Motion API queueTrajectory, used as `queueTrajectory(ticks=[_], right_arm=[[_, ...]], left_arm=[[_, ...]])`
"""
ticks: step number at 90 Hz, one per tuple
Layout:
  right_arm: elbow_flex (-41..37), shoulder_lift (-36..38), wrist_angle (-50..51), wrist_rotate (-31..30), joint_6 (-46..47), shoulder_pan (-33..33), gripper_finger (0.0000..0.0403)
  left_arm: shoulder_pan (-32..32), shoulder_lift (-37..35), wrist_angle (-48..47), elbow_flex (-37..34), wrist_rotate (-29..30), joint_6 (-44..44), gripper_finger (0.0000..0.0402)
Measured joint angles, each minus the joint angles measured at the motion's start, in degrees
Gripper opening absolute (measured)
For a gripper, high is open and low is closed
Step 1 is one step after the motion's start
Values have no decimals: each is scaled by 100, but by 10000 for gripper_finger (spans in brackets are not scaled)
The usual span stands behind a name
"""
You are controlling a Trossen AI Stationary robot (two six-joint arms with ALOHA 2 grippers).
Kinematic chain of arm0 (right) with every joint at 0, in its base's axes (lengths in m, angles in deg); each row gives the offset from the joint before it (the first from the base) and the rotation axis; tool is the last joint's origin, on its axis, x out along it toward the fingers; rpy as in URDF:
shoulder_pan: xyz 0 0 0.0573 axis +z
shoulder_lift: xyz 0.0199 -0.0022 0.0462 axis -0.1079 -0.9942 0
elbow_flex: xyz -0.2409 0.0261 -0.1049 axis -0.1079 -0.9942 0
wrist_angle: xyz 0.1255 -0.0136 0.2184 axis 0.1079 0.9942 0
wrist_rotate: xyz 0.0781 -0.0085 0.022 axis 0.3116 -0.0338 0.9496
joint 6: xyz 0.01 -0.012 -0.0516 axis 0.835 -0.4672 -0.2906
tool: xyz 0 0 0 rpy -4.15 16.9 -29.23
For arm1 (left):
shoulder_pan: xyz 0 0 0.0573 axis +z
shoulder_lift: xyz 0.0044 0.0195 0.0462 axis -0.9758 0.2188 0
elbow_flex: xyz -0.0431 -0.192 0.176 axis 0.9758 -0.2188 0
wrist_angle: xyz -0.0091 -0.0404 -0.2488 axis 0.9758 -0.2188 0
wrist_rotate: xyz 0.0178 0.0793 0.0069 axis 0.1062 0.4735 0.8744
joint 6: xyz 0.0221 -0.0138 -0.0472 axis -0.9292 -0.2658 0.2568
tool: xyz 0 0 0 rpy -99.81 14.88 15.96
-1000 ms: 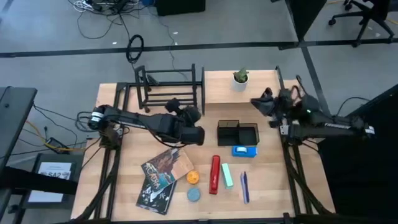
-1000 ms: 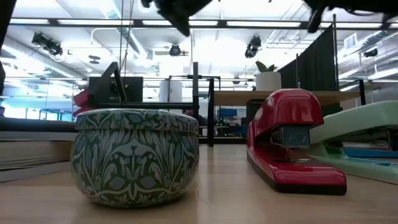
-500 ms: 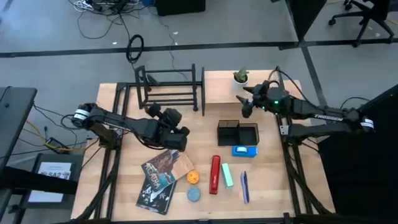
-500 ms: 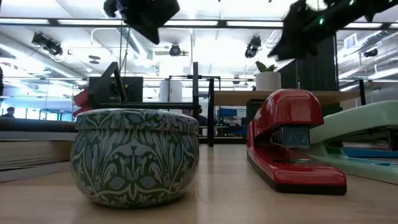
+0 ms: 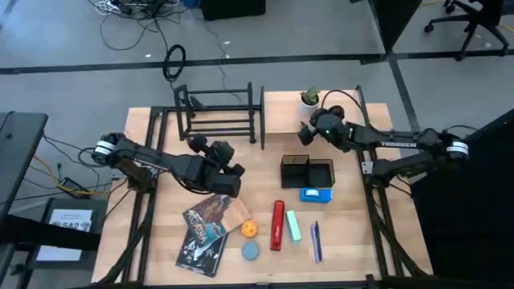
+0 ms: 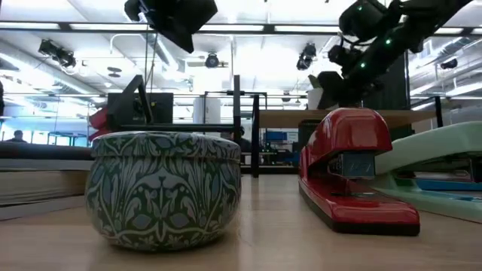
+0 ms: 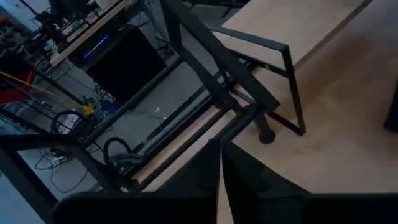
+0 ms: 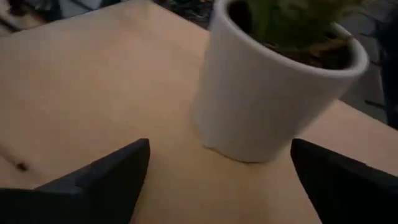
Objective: Stock shelves
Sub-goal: Put the white vase plant on the shelf
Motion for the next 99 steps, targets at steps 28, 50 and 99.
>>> queueTrajectory(ticks=[28,50,99], right_arm=[[-74,464,296,-674,463,4,357],[-339,325,-311,287,535,-694,371],[-343,-298,-1728,895,-233,-1093,373]], left_arm=[[-60,2,61,0,116,-10,0],[-64,2,324,2,205,-269,0],[-64,4,745,4,164,-461,0]])
